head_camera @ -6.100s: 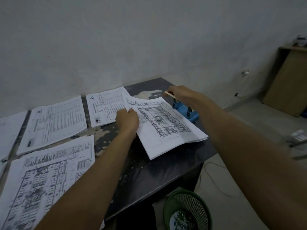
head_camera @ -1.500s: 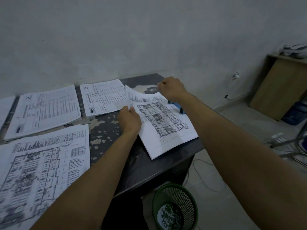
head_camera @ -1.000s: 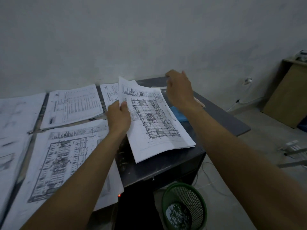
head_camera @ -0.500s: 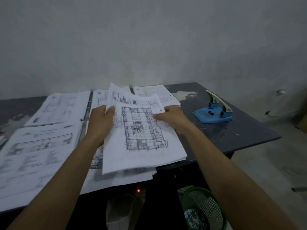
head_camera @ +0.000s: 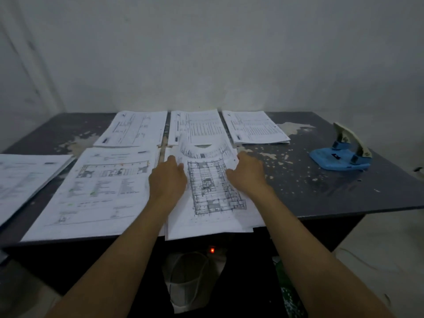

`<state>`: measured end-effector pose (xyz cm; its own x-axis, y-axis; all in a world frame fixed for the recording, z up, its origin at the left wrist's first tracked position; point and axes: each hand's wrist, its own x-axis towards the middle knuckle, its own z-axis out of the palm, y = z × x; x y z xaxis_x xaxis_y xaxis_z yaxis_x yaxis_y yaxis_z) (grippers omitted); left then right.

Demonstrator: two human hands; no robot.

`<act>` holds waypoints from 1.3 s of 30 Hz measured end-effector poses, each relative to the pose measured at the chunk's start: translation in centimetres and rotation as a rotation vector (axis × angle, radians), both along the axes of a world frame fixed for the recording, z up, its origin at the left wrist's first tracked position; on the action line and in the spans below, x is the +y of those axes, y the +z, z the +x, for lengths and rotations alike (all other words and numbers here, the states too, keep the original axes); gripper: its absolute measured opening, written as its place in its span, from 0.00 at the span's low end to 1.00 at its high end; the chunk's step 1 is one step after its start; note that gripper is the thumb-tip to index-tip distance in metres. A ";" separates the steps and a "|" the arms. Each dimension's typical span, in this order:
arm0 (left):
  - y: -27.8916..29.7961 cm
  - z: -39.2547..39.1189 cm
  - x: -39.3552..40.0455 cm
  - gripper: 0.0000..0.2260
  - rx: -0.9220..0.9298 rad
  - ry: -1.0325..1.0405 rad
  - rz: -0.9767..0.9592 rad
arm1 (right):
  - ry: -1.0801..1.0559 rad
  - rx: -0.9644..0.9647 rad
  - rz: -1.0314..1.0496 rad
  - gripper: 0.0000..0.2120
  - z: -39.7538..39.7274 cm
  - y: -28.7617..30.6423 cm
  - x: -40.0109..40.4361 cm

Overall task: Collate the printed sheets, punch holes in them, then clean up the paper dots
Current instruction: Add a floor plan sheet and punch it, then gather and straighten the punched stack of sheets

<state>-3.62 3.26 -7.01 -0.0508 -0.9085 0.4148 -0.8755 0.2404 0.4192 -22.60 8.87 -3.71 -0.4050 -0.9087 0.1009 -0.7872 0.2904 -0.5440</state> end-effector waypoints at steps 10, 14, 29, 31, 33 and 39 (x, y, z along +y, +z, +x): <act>-0.5 -0.2 0.0 0.13 -0.191 -0.025 -0.081 | -0.033 -0.296 0.012 0.15 0.4 1.6 -1.2; -0.6 -0.2 0.1 0.14 -0.262 0.014 -0.060 | -0.060 -0.557 0.016 0.19 -0.2 2.3 -1.2; -0.6 -0.3 -0.2 0.14 -0.143 -0.075 -0.055 | -0.081 -0.250 0.059 0.36 1.3 2.6 -1.6; -0.5 -0.3 -0.2 0.14 -0.120 -0.085 -0.065 | -0.109 -0.437 0.035 0.34 0.9 2.7 -1.7; -0.5 -0.3 -0.2 0.14 -0.112 -0.090 -0.071 | -0.121 -0.578 0.008 0.25 0.2 2.8 -1.7; -0.5 -0.4 -0.1 0.13 -0.108 -0.134 -0.104 | -0.061 -0.795 0.090 0.25 -1.7 3.2 -1.4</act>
<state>-4.06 3.14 -7.50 -0.2172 -0.8431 0.4919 -0.8714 0.3945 0.2915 -24.27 7.51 -0.55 -0.3738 -0.8738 -0.3110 -0.1549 0.3895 -0.9079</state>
